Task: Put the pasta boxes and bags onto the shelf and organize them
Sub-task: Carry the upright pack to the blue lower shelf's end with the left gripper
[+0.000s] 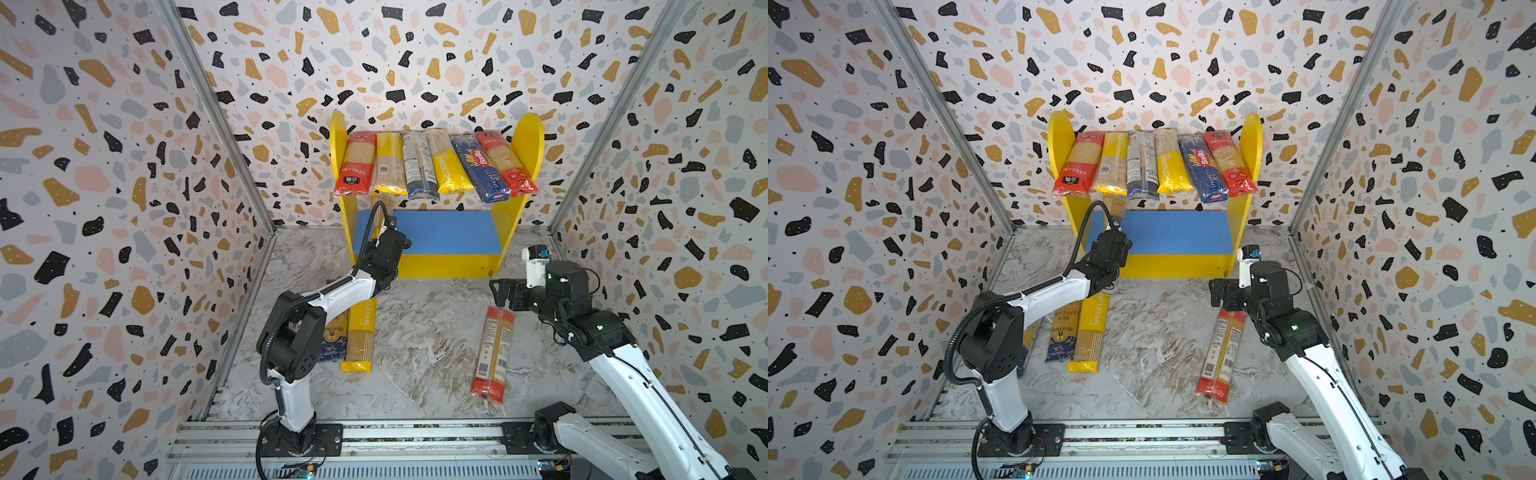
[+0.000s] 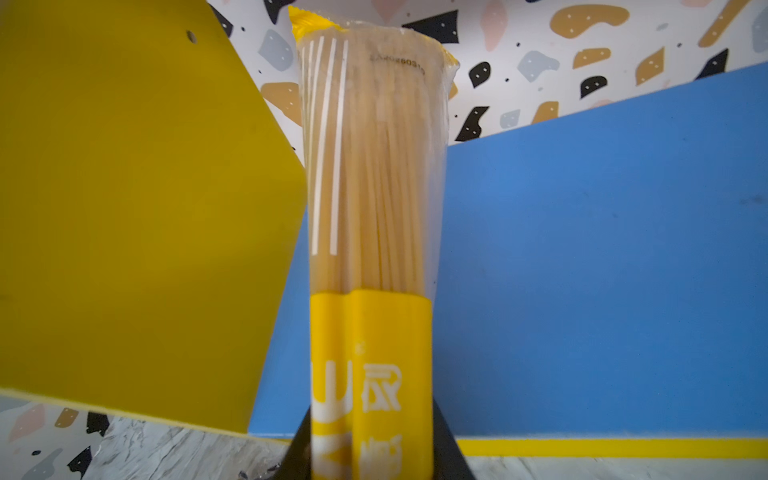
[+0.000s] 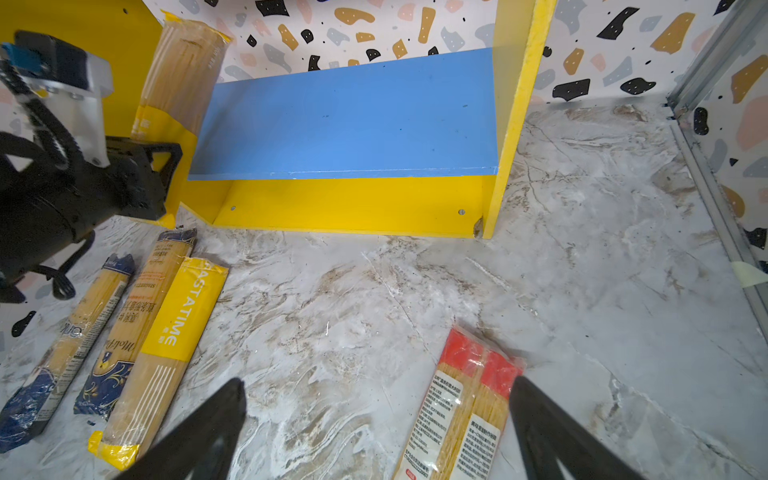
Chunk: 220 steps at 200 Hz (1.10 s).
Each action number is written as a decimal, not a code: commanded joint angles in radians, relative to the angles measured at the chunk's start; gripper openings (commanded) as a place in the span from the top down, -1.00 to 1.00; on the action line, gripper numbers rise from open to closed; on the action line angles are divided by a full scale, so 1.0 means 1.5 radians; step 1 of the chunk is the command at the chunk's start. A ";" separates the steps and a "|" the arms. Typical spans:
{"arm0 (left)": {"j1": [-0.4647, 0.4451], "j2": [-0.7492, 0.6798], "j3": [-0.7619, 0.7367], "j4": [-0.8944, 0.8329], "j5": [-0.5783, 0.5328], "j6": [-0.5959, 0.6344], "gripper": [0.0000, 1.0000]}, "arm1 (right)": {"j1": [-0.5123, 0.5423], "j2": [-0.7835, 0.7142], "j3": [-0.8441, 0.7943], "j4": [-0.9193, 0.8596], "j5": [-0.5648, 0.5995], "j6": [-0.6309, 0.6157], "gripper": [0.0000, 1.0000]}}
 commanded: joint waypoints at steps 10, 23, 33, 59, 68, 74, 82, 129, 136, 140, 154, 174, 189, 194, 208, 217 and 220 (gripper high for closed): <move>0.021 -0.004 0.069 0.120 -0.030 0.015 1.00 | -0.004 0.009 0.038 0.013 -0.007 0.000 -0.97; 0.028 0.004 0.083 0.117 -0.024 0.018 1.00 | -0.004 0.013 0.042 0.012 -0.006 0.001 -0.98; 0.032 0.010 0.090 0.117 -0.021 0.020 1.00 | -0.004 0.014 0.044 0.011 -0.006 0.002 -0.97; 0.046 0.026 0.110 0.111 -0.014 0.021 1.00 | -0.004 0.018 0.052 0.008 -0.005 0.008 -0.98; 0.051 0.030 0.114 0.110 -0.008 0.020 1.00 | -0.004 0.018 0.054 0.006 -0.005 0.009 -0.98; 0.053 0.032 0.115 0.110 -0.007 0.020 1.00 | -0.005 0.018 0.056 0.005 -0.005 0.011 -0.97; 0.056 0.035 0.116 0.109 -0.004 0.019 1.00 | -0.004 0.018 0.057 0.004 -0.004 0.012 -0.98; 0.065 0.038 0.110 0.109 -0.002 0.015 0.31 | -0.004 0.023 0.070 -0.003 -0.009 0.016 -0.98; 0.066 0.038 0.110 0.109 -0.002 0.015 0.03 | -0.004 0.024 0.072 -0.004 -0.010 0.017 -0.98; 0.066 0.037 0.110 0.109 -0.004 0.015 -0.11 | -0.004 0.023 0.073 -0.004 -0.010 0.017 -0.98; 0.067 0.035 0.110 0.088 -0.003 0.015 -0.30 | -0.005 0.024 0.077 -0.004 -0.012 0.017 -0.98; 0.066 0.027 0.102 0.087 0.002 0.012 -0.50 | -0.004 0.025 0.080 -0.005 -0.012 0.017 -0.98; 0.067 0.015 0.088 0.093 0.007 0.008 -0.59 | -0.004 0.026 0.081 -0.008 -0.007 0.021 -0.98; 0.067 0.011 0.083 0.095 0.012 0.007 -0.62 | -0.004 0.026 0.081 -0.009 -0.005 0.021 -0.98; 0.066 -0.001 0.070 0.096 0.026 -0.002 -0.68 | -0.004 0.025 0.083 -0.012 -0.006 0.022 -0.98; 0.067 -0.009 0.062 0.095 0.042 -0.011 -0.69 | -0.004 0.023 0.084 -0.013 -0.006 0.022 -0.98; 0.067 -0.013 0.059 0.092 0.049 -0.012 -0.69 | -0.004 0.023 0.084 -0.013 -0.006 0.023 -0.98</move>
